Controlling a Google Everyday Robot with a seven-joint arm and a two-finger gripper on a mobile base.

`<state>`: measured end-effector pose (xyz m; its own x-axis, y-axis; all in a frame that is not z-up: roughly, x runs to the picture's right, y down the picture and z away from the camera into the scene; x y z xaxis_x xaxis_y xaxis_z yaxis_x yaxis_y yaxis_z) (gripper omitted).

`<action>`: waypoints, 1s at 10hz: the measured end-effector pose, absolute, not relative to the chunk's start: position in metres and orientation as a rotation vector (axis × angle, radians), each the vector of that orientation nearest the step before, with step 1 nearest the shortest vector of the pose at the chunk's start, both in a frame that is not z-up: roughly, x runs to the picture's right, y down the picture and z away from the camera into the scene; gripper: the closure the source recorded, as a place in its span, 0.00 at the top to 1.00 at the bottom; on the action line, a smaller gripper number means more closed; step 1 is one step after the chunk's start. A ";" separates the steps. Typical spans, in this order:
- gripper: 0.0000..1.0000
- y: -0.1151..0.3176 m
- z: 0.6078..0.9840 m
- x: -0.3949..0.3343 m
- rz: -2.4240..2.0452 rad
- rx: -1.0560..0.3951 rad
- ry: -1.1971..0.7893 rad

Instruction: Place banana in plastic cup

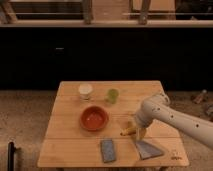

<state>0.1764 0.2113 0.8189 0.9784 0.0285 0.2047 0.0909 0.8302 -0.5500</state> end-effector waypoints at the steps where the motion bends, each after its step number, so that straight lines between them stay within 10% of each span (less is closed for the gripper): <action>1: 0.80 0.211 0.821 0.176 -0.033 -0.594 -0.208; 5: 0.75 0.213 0.831 0.179 -0.035 -0.611 -0.204; 10: 0.24 0.216 0.834 0.178 -0.040 -0.623 -0.206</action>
<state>0.1780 0.2155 0.8339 0.9787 0.0250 0.2037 0.0990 0.8119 -0.5754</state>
